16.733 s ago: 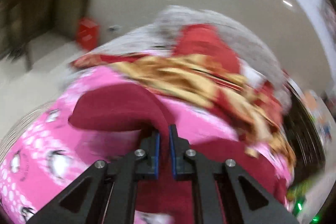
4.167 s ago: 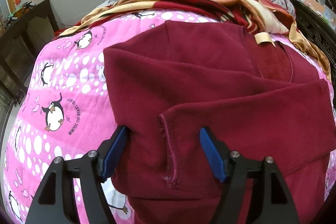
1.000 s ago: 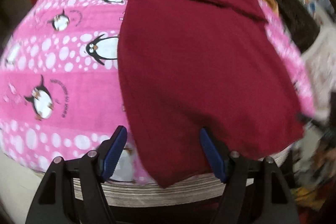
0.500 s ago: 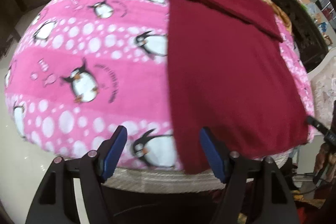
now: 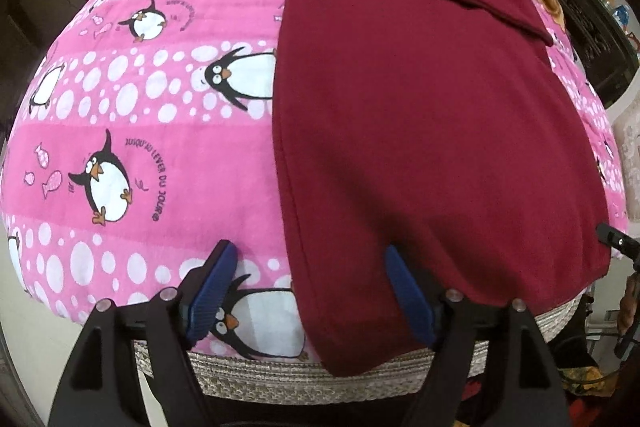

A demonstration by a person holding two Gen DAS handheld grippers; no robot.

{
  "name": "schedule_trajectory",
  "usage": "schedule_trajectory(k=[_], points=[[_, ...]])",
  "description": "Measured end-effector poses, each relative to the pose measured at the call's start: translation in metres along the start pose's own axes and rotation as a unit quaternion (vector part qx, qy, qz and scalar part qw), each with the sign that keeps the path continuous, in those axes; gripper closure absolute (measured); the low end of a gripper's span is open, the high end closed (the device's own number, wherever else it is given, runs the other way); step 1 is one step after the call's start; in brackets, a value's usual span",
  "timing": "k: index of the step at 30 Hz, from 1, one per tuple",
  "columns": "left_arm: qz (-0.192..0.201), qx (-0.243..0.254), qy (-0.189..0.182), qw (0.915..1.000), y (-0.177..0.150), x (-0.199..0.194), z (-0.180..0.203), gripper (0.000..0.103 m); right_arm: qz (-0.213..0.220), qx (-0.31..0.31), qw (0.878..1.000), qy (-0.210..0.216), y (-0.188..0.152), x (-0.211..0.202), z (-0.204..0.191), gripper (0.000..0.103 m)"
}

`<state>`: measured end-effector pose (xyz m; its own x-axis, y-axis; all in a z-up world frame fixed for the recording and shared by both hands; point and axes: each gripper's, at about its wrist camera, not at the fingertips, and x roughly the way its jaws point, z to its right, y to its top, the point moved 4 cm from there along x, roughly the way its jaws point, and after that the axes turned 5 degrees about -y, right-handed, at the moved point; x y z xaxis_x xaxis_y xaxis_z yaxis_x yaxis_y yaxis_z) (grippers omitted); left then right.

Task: Fold small clothes
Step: 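Position both open tools at the hem edge of the sweatshirt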

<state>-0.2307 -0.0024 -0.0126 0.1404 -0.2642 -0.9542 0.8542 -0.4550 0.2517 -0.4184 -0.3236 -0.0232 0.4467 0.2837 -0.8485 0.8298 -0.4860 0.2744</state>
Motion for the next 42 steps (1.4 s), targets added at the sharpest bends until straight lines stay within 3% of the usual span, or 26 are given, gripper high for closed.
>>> schedule_trajectory(k=[16, 31, 33, 35, 39, 42], points=[[-0.012, -0.006, 0.006, 0.9999, -0.033, -0.009, -0.012, 0.021, 0.001, -0.026, 1.0, 0.009, 0.004, 0.002, -0.014, 0.037], [-0.013, -0.015, 0.001, 0.9998, -0.027, 0.011, -0.019, 0.018, 0.016, -0.054, 0.998, -0.002, 0.0, 0.004, -0.02, 0.041], [-0.011, -0.014, 0.001, 0.9998, -0.029, 0.009, -0.016, 0.024, 0.02, -0.073, 0.997, -0.017, -0.002, 0.005, -0.024, 0.044], [-0.008, -0.006, 0.0, 0.9999, -0.03, 0.007, -0.012, 0.038, 0.023, -0.083, 0.996, -0.022, -0.001, 0.004, -0.026, 0.048], [-0.007, 0.011, -0.007, 0.9999, -0.031, 0.008, -0.003, 0.054, 0.026, -0.093, 0.995, -0.022, 0.002, 0.003, -0.029, 0.066], [-0.009, 0.005, -0.023, 0.9997, -0.031, 0.007, -0.003, 0.075, 0.035, -0.088, 0.996, -0.009, 0.004, -0.002, -0.03, 0.067]])
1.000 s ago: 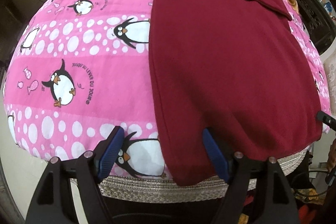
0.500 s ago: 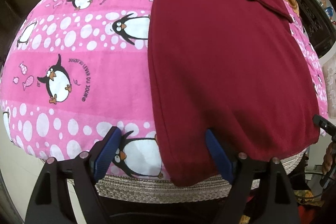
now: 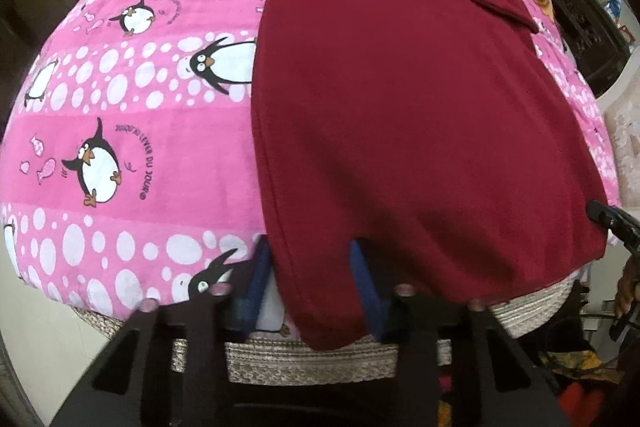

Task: Fold small clothes
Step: 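Position both open tools at the hem edge of the sweatshirt, then close both tools on the sweatshirt hem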

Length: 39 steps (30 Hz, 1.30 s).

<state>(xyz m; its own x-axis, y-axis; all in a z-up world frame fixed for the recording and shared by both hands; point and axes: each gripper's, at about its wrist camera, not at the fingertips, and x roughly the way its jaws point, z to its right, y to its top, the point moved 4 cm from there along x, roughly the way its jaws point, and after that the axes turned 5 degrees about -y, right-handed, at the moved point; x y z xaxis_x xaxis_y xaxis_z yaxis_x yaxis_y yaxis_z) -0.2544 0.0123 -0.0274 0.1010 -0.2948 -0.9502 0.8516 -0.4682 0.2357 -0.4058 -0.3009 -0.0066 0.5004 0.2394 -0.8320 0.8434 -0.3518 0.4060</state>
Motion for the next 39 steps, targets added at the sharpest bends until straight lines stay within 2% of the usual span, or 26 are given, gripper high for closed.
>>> schedule_trajectory(k=[1, 6, 8, 10, 13, 15, 17, 19, 20, 22, 26, 28, 32, 36, 39], points=[[-0.002, -0.01, -0.014, 0.9998, 0.0, -0.001, -0.001, 0.083, 0.004, 0.002, 1.0, 0.005, 0.001, -0.003, 0.0, 0.067], [-0.008, -0.033, -0.038, 0.9987, 0.003, 0.001, -0.006, 0.083, -0.001, 0.013, 1.0, 0.028, 0.003, -0.003, 0.005, 0.067], [-0.008, -0.039, -0.04, 0.9984, 0.004, 0.002, -0.007, 0.077, -0.017, 0.029, 0.999, 0.038, 0.0, 0.004, 0.009, 0.066], [-0.005, -0.042, -0.046, 0.998, 0.005, 0.003, -0.006, 0.071, -0.031, 0.05, 0.997, 0.05, -0.006, 0.013, 0.014, 0.055], [0.002, -0.039, -0.048, 0.9981, 0.002, 0.003, -0.001, 0.065, -0.019, 0.068, 0.995, 0.064, -0.01, 0.015, 0.017, 0.055], [0.005, -0.028, -0.039, 0.9989, 0.004, 0.003, 0.002, 0.065, -0.016, 0.064, 0.996, 0.063, -0.011, 0.014, 0.016, 0.056], [0.006, -0.019, -0.03, 0.9994, 0.006, 0.006, 0.01, 0.07, -0.009, 0.052, 0.997, 0.058, -0.009, 0.011, 0.012, 0.067], [0.011, -0.028, -0.035, 0.9989, 0.008, 0.003, 0.007, 0.093, 0.001, 0.052, 0.997, 0.062, -0.005, 0.004, 0.01, 0.068], [0.013, -0.037, -0.047, 0.9981, 0.009, 0.0, 0.005, 0.094, 0.008, 0.051, 0.997, 0.064, -0.002, -0.001, 0.009, 0.068], [0.03, -0.05, -0.063, 0.9963, 0.014, -0.01, 0.0, 0.094, 0.021, 0.052, 0.996, 0.069, 0.004, -0.01, 0.009, 0.068], [0.078, -0.042, -0.073, 0.9934, 0.027, -0.033, 0.002, 0.094, 0.057, 0.053, 0.993, 0.09, 0.021, -0.031, 0.007, 0.068], [0.105, -0.038, -0.075, 0.9909, 0.037, -0.045, 0.003, 0.094, 0.076, 0.051, 0.992, 0.091, 0.032, -0.04, 0.007, 0.068], [0.132, -0.046, -0.08, 0.9869, 0.055, -0.058, 0.001, 0.094, 0.112, 0.044, 0.989, 0.085, 0.054, -0.05, 0.003, 0.068], [0.161, -0.05, -0.081, 0.9824, 0.075, -0.07, 0.002, 0.094, 0.15, 0.05, 0.984, 0.084, 0.075, -0.058, 0.001, 0.068], [0.18, -0.04, -0.066, 0.9807, 0.087, -0.077, 0.006, 0.094, 0.168, 0.054, 0.981, 0.082, 0.092, -0.059, 0.001, 0.068]])
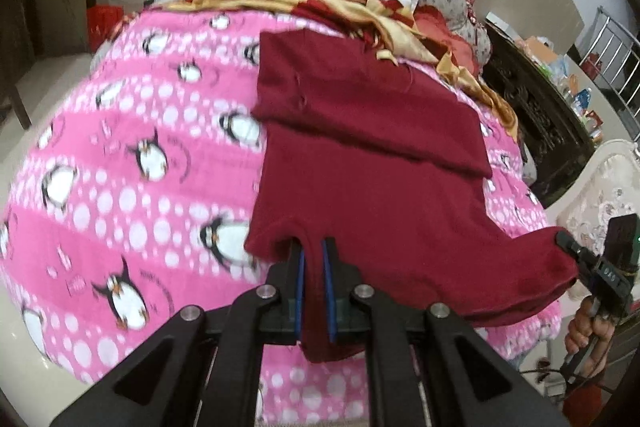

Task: Fold small clothes
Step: 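Close both tools on the sweatshirt hem, then lift the hem with both tools and fold it toward the collar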

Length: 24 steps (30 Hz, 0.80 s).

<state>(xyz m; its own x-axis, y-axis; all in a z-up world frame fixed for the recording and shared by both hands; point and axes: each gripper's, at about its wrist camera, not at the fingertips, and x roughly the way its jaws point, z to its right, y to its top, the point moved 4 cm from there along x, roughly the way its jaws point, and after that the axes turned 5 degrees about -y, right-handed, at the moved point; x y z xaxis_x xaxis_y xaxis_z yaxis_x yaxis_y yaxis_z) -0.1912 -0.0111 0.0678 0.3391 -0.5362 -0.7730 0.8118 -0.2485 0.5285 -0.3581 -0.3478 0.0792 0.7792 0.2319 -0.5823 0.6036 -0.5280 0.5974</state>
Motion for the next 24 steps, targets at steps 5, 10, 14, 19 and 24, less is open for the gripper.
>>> schedule_trajectory(k=[5, 10, 14, 19, 24], points=[[0.017, 0.014, 0.016, 0.9996, 0.025, 0.008, 0.006, 0.094, 0.013, -0.002, 1.0, -0.018, 0.023, 0.015, 0.001, 0.068], [0.033, 0.024, 0.031, 0.9987, 0.05, 0.018, 0.009, 0.094, 0.021, -0.006, 0.999, -0.031, 0.045, 0.028, 0.004, 0.068], [0.042, 0.024, 0.037, 0.9981, 0.067, 0.022, 0.007, 0.094, 0.024, -0.005, 0.999, -0.036, 0.058, 0.035, 0.007, 0.068], [0.049, 0.035, 0.047, 0.9971, 0.081, 0.029, 0.011, 0.094, 0.028, 0.002, 0.999, -0.042, 0.069, 0.04, 0.012, 0.068], [0.053, 0.036, 0.05, 0.9967, 0.093, 0.036, 0.012, 0.094, 0.032, 0.002, 0.998, -0.046, 0.078, 0.043, 0.014, 0.068]])
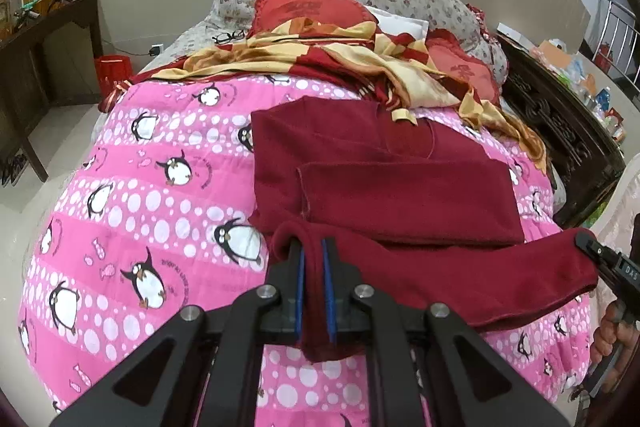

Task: Fold small clothes
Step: 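Lift the hem with both tools and fold it toward the collar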

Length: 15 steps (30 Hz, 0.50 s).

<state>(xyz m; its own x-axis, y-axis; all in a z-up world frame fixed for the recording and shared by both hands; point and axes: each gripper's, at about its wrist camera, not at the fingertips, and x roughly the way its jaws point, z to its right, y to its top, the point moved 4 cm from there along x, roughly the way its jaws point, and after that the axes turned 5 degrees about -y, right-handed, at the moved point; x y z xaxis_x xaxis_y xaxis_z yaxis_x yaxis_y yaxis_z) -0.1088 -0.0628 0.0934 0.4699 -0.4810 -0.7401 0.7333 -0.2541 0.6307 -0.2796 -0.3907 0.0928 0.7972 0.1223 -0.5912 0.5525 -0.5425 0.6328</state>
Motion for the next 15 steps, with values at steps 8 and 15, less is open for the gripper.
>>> schedule_trajectory(k=[8, 15], points=[[0.011, 0.004, 0.009, 0.9999, 0.023, 0.012, -0.001, 0.094, 0.012, 0.005, 1.0, -0.011, 0.02, 0.01, 0.009, 0.068], [0.017, 0.003, 0.016, 0.9997, 0.045, 0.027, 0.0, 0.095, 0.016, 0.008, 0.999, -0.026, 0.037, 0.026, 0.016, 0.068]])
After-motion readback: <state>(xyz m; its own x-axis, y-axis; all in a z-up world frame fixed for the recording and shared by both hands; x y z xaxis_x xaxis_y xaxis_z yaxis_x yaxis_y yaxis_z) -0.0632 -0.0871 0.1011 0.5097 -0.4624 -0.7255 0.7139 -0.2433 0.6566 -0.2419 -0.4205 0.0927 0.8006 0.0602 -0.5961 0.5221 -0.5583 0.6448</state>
